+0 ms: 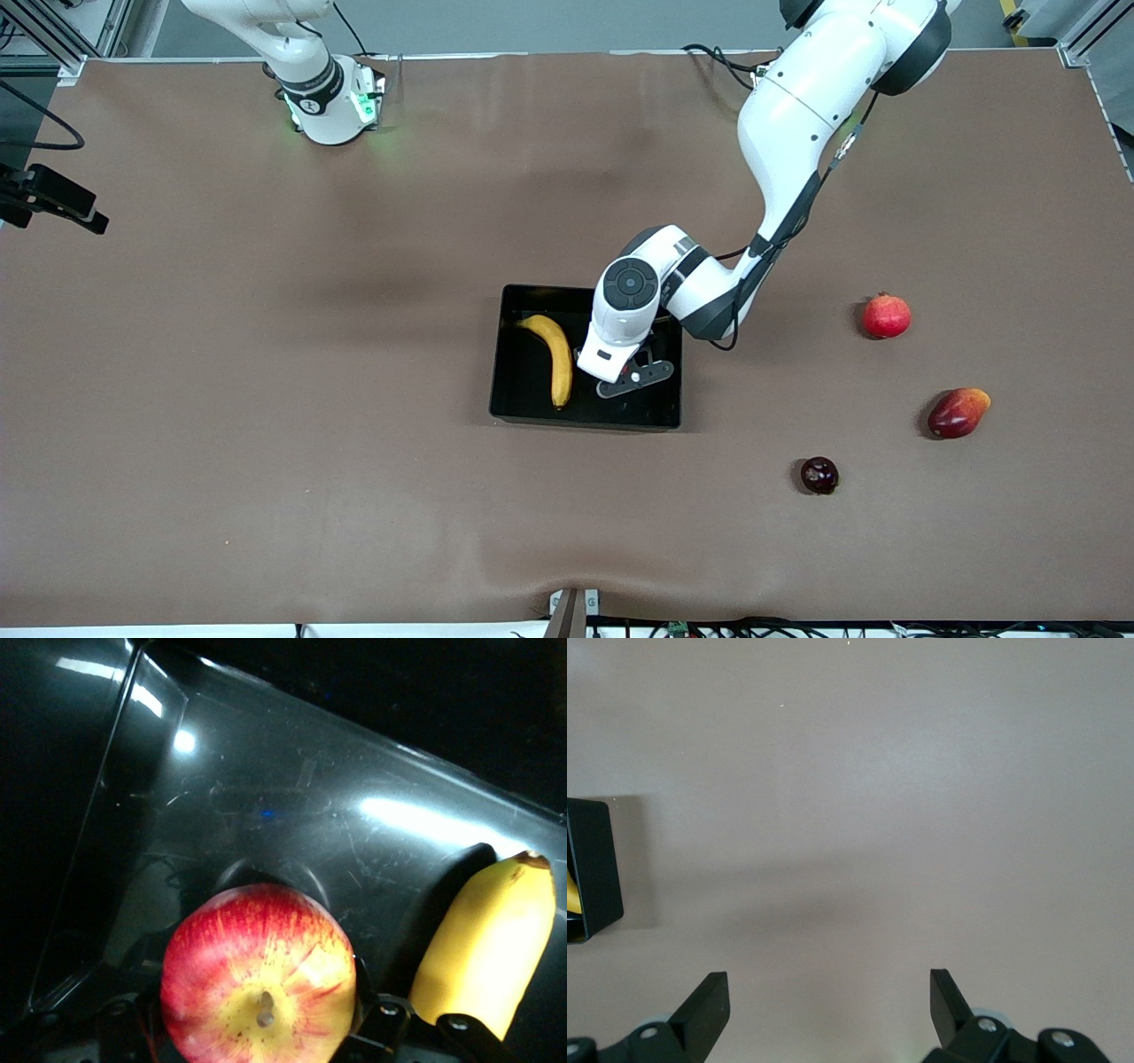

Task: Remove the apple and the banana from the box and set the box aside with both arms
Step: 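Lift the apple and carry it beside the other fruits, then lower the apple onto the table and open the left gripper, then move the left gripper back over the tray to the yellow banana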

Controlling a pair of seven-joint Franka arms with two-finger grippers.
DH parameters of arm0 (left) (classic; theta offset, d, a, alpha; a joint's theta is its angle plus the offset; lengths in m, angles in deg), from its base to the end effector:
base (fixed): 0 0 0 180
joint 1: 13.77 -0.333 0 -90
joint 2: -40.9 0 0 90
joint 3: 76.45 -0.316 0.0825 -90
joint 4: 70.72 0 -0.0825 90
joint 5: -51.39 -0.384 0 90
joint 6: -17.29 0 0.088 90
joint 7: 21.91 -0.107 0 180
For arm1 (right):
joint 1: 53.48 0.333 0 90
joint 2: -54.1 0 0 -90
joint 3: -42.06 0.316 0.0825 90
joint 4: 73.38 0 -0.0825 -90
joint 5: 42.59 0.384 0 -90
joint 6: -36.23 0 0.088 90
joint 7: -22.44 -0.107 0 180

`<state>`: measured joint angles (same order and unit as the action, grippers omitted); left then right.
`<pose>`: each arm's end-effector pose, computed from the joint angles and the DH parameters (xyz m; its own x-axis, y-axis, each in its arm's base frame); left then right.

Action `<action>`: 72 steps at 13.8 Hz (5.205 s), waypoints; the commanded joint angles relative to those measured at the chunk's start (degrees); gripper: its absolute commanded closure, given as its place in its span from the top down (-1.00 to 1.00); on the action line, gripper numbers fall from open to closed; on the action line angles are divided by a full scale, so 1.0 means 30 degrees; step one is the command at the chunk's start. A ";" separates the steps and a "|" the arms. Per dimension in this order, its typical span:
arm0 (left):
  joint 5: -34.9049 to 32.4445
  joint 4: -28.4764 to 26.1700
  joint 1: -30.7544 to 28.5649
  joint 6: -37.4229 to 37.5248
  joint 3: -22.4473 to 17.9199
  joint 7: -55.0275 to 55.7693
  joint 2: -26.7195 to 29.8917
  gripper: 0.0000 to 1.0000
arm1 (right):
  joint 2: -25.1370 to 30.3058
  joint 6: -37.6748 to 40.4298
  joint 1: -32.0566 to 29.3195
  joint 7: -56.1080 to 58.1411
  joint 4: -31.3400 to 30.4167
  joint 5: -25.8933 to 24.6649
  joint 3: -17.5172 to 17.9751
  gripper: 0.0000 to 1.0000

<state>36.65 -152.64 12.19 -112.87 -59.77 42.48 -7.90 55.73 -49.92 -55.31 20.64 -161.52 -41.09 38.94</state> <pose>0.5664 -0.4571 0.2011 0.9512 0.3084 -0.0022 0.3083 -0.9506 0.0351 0.5373 -0.0441 0.6494 0.9933 -0.1157 -0.0072 -0.1159 -0.9929 -0.0275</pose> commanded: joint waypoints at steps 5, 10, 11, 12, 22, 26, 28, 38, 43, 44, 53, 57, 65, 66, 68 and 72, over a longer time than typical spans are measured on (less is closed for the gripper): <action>-0.0596 0.0353 0.0166 0.1838 -0.0258 0.0507 0.1964 -1.00 | -0.0048 0.0062 -0.0240 0.0162 0.0228 0.0115 0.0162 1.00; -0.0626 0.0324 -0.1031 0.4093 -0.0287 -0.0456 0.5714 -1.00 | -0.0048 0.0062 -0.0240 0.0133 0.0228 0.0115 0.0162 1.00; -0.0451 0.0294 -0.1413 0.4709 -0.0229 -0.1069 0.6185 -1.00 | -0.0048 0.0062 -0.0240 0.0133 0.0228 0.0115 0.0162 1.00; -0.0276 0.0178 -0.1881 0.5005 -0.0199 -0.1829 0.6712 -1.00 | -0.0048 0.0062 -0.0240 0.0133 0.0228 0.0115 0.0162 1.00; 0.1338 -0.5296 -0.6659 0.6092 -0.0111 -1.0537 0.9647 -1.00 | -0.0048 0.0062 -0.0240 0.0162 0.0228 0.0115 0.0162 1.00; 0.0754 -0.6648 -0.8648 0.5362 -0.0170 -1.1209 0.8945 -1.00 | -0.0048 0.0062 -0.0211 0.0162 0.0228 0.0115 0.0162 1.00; 0.0547 -0.6854 -0.9382 0.5068 -0.0170 -1.1619 0.8622 -1.00 | -0.0048 0.0062 -0.0211 0.0162 0.0228 0.0115 0.0162 1.00; 0.0313 -0.9255 -1.3716 0.1291 -0.0111 -1.7065 0.8358 -1.00 | -0.0048 0.0062 -0.0240 0.0162 0.0228 0.0115 0.0162 1.00; 0.0312 -0.9638 -1.4600 -0.1110 -0.0140 -1.9146 0.7628 -1.00 | -0.0048 0.0062 -0.0240 0.0162 0.0228 0.0115 0.0162 1.00; 0.0341 -0.9638 -1.4891 -0.1608 -0.0169 -1.9615 0.7393 -1.00 | -0.0048 0.0062 -0.0240 0.0162 0.0228 0.0115 0.0162 1.00; 0.0342 -0.9521 -1.5479 -0.5184 -0.0287 -2.0645 0.4873 -1.00 | -0.0048 0.0033 -0.0240 0.0162 0.0228 0.0115 0.0162 1.00; 0.0342 -0.9579 -1.5597 -0.5187 -0.0258 -2.0558 0.4958 0.99 | -0.0048 0.0033 -0.0211 0.0162 0.0228 0.0115 0.0162 1.00; 0.0429 -0.8645 -1.5392 0.1246 0.1964 -1.8949 0.8939 1.00 | -0.0136 0.0033 -0.0211 0.0162 0.0228 0.0115 0.0162 1.00; 0.0487 -0.8207 -1.5421 0.2418 0.2491 -1.8366 0.9292 1.00 | -0.0136 0.0033 -0.0211 0.0133 0.0228 0.0115 0.0162 1.00; 0.0488 -0.7182 -1.5392 0.4383 0.3953 -1.6669 0.9559 1.00 | -0.0136 0.0033 -0.0211 0.0162 0.0228 0.0115 0.0162 1.00; 0.0429 -0.6096 -1.5275 0.5184 0.7293 -1.4499 0.9297 1.00 | -0.0136 0.0033 -0.0211 0.0162 0.0228 0.0115 0.0162 1.00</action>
<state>38.56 -172.96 -33.49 -98.64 -41.73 -3.74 21.13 55.51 -49.93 -55.31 20.64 -161.52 -41.09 39.02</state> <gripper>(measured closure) 0.000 0.000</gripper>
